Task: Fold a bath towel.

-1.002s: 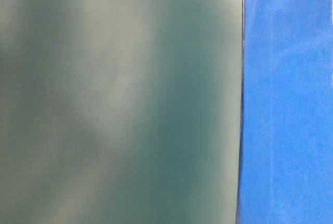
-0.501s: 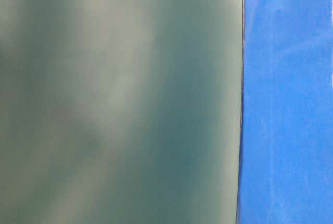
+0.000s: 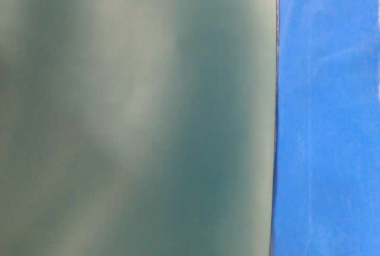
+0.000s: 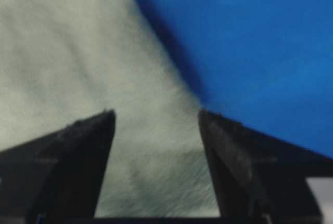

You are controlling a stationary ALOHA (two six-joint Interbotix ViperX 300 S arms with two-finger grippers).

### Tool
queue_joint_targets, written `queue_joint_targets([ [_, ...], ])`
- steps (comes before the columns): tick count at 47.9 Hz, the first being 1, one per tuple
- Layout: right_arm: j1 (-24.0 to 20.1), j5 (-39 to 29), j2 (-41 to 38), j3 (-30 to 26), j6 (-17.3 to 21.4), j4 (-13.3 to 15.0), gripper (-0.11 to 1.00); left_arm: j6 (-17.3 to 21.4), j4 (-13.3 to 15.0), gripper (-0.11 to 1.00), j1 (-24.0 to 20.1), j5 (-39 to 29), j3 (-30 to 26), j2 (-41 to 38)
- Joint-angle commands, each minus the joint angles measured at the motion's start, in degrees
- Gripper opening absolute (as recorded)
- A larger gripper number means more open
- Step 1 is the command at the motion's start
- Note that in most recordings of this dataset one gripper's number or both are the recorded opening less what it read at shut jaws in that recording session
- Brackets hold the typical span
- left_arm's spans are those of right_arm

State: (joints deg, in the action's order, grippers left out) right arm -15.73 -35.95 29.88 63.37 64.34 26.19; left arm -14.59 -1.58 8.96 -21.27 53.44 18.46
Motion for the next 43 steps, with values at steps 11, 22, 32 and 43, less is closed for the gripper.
queue_joint_targets([
  [11, 6.94, 8.96, -6.06, 5.45, -1.93, 0.62, 0.64, 2.29, -0.18, 0.77, -2.64, 8.0, 4.13, -7.91],
  [22, 6.77, 12.74, -10.63, 5.1, -1.85, -0.44, 0.64, 1.67, 0.7, 0.74, -3.08, 7.82, 4.83, -11.16],
  [32, 2.37, 13.8, -10.72, 5.01, -1.93, -4.48, 0.46, 1.58, 1.93, 0.39, -1.93, 4.75, 5.45, -10.72],
  [43, 1.49, 13.1, -9.58, 4.75, -1.93, -7.03, 0.09, 2.2, 1.93, 0.11, -1.41, 2.9, 3.78, -9.49],
])
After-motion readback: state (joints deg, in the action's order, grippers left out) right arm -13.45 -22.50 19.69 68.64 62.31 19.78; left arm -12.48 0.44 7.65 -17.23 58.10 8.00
